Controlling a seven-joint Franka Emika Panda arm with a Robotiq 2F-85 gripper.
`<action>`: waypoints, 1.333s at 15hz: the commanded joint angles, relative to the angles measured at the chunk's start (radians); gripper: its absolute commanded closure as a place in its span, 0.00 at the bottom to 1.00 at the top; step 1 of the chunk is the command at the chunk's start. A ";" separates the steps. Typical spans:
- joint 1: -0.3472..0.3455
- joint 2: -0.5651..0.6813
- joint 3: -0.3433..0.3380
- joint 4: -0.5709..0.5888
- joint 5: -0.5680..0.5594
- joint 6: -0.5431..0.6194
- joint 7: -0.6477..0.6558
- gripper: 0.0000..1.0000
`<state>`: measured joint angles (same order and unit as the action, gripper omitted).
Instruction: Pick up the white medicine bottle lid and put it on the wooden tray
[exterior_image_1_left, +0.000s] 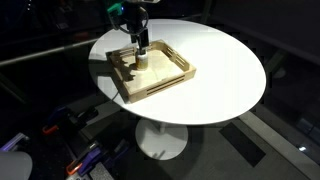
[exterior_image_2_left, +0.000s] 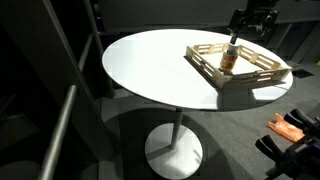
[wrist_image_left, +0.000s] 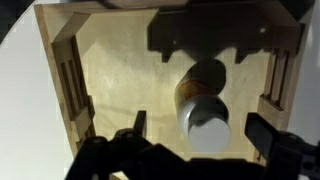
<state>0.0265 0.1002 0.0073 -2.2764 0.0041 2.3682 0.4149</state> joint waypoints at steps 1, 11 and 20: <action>0.004 0.026 -0.007 0.029 -0.018 0.012 -0.011 0.00; 0.012 0.071 -0.007 0.083 -0.010 0.007 -0.014 0.00; 0.020 0.093 -0.009 0.106 -0.012 0.005 -0.014 0.29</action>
<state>0.0383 0.1792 0.0073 -2.1957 0.0030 2.3776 0.4144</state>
